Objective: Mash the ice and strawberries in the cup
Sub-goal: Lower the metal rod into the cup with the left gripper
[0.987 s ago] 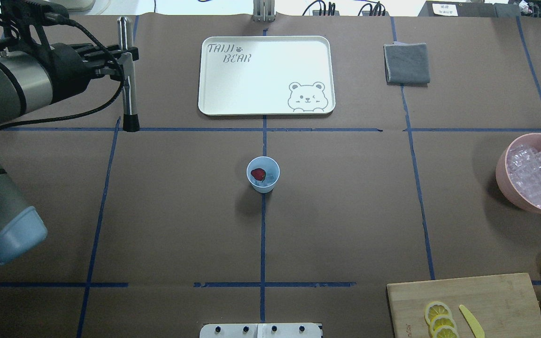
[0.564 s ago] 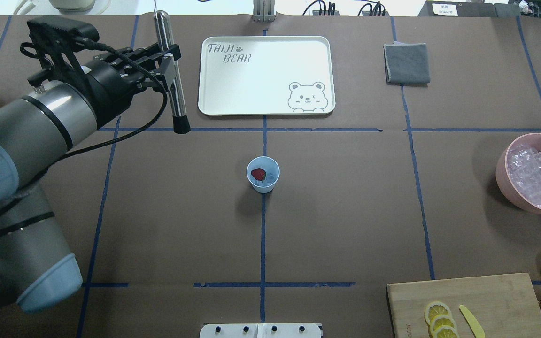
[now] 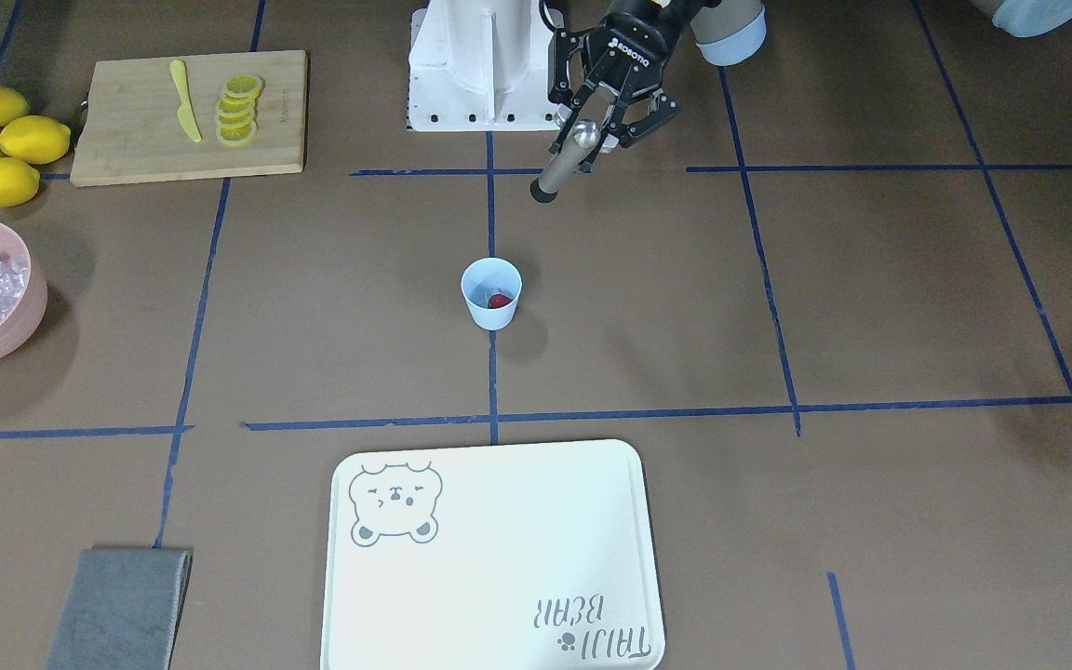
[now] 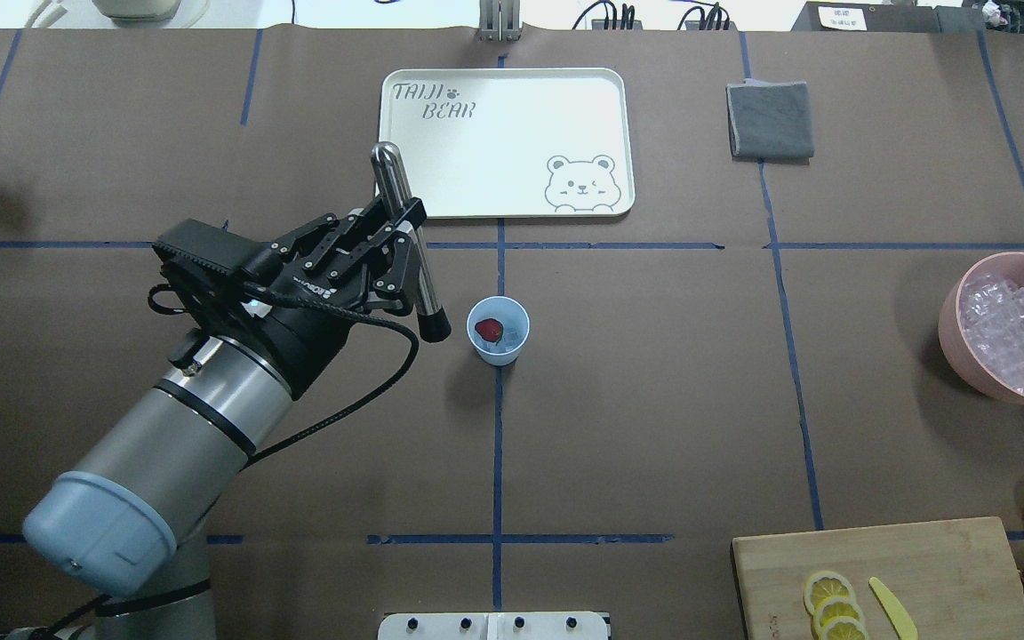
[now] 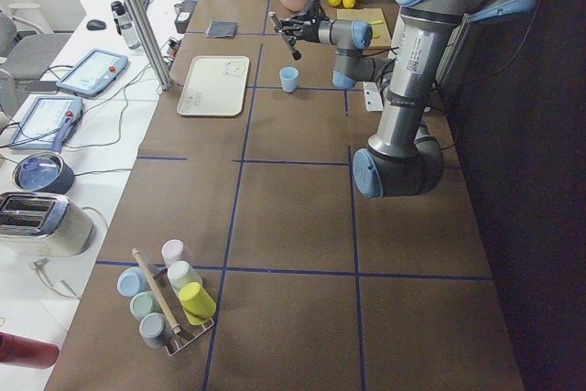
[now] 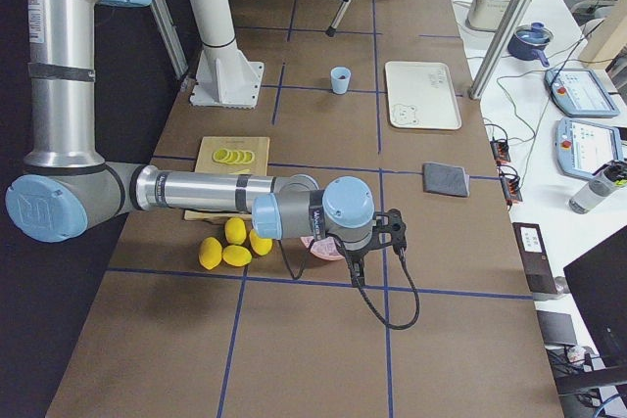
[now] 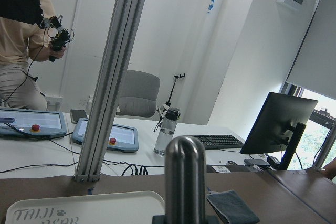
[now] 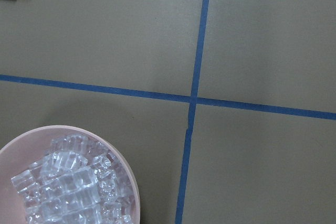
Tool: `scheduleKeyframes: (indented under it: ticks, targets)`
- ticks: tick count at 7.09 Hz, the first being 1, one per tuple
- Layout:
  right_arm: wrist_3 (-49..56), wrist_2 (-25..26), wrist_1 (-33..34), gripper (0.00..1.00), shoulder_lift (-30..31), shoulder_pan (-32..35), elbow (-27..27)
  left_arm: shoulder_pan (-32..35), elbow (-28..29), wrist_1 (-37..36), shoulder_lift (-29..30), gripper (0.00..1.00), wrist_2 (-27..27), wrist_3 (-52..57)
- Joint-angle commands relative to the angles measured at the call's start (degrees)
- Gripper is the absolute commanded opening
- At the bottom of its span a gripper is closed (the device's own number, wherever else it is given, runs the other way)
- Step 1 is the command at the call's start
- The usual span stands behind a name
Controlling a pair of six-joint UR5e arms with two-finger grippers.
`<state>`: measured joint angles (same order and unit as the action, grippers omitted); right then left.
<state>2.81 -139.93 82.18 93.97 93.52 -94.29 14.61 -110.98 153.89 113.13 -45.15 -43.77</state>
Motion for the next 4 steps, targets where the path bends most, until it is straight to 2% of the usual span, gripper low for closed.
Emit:
scheduleKeyframes:
  ticks: [1,4]
  targets:
    - [0.0,0.01,0.0,0.99,0.07,-0.01,0.16,-1.16,10.56,9.89,5.48,0.0,1.73,4.72]
    - [0.0,0.01,0.0,0.99,0.34,-0.09,0.33,-1.07,12.02,10.46,6.84,0.0,3.22,8.6]
